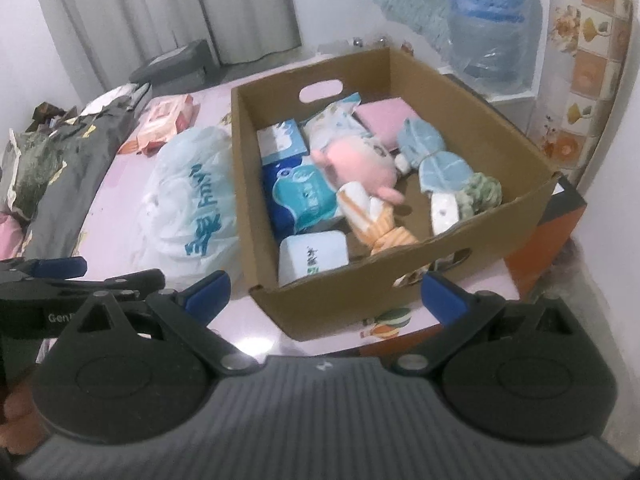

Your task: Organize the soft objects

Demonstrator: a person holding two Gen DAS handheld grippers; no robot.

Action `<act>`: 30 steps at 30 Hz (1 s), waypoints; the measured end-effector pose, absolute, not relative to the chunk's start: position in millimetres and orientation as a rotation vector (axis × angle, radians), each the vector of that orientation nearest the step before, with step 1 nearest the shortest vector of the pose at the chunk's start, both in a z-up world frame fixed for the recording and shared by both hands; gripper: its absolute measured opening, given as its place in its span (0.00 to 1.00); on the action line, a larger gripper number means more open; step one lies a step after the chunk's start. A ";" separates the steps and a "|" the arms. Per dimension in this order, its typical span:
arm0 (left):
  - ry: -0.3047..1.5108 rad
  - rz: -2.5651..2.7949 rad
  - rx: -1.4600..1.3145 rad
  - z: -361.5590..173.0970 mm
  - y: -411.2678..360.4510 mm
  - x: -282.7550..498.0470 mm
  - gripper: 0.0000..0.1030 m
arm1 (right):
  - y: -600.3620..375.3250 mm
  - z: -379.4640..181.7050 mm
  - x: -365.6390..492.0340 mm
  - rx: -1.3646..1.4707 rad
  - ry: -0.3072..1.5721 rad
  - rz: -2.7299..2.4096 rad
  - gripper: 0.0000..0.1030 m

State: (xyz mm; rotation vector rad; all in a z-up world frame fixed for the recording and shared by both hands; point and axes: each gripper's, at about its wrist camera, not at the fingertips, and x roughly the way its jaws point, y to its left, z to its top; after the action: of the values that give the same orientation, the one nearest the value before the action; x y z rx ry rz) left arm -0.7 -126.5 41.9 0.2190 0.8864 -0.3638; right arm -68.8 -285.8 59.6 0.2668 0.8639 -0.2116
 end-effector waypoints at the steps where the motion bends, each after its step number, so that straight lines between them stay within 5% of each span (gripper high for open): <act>1: 0.885 -0.359 0.222 42.1 -127.5 -1.9 1.00 | -283.6 58.8 -68.1 0.261 0.867 -0.209 0.99; 30: 0.913 -0.326 0.182 39.1 -127.7 2.0 1.00 | -288.9 43.4 -55.9 0.239 0.916 -0.238 0.99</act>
State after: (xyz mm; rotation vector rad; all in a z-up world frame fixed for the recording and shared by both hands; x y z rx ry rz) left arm 2.0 -127.7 39.1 0.1824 0.9126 -0.3265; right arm -55.9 -288.9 43.4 0.2394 0.9156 -0.2377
